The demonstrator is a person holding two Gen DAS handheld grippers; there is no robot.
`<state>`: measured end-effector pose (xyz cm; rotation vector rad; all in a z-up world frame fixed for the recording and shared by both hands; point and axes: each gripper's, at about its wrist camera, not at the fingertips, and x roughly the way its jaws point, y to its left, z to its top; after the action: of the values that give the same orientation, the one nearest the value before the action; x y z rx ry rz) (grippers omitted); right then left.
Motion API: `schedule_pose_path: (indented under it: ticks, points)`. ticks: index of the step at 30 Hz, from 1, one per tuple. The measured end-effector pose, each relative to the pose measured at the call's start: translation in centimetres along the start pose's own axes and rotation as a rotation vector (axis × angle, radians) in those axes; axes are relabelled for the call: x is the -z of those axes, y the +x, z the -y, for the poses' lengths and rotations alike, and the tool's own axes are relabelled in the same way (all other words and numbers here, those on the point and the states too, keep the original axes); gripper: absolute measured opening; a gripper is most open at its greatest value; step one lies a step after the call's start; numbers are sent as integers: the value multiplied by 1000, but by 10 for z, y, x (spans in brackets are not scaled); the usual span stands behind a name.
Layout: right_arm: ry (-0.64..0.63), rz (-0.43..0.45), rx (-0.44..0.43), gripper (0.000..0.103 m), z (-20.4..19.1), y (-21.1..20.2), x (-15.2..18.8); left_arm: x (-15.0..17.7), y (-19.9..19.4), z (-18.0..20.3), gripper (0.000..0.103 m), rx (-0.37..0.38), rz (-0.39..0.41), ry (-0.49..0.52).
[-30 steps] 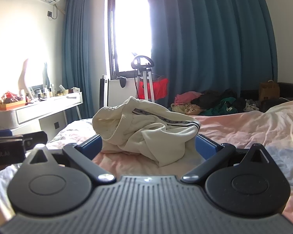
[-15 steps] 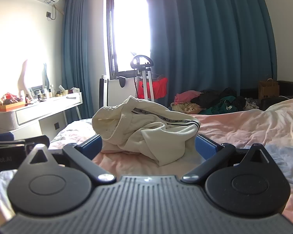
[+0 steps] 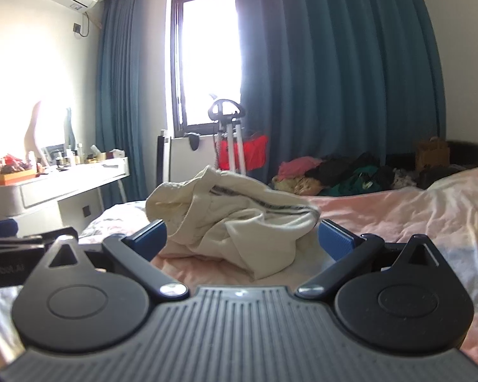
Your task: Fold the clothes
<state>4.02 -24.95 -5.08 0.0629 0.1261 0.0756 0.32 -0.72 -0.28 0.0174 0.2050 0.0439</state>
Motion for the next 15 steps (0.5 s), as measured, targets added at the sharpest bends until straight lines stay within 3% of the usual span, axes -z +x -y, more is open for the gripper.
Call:
schedule_pose_path:
  ticks: [4,8,11,15]
  points:
    - [12,59,74,103,-2,-11,-8,-2,2,-1,103,-8,16,11]
    - [31,21,21,103,5,-5,-16,-21,16,-3,103,-11,-16,-18]
    - [58,44,6,103,17,0,-23,-38,31,-11,103,-2,-26,-28]
    - [41,-18,-39,103,19,34,-34,-47,64,-34,103,28,-78,-76]
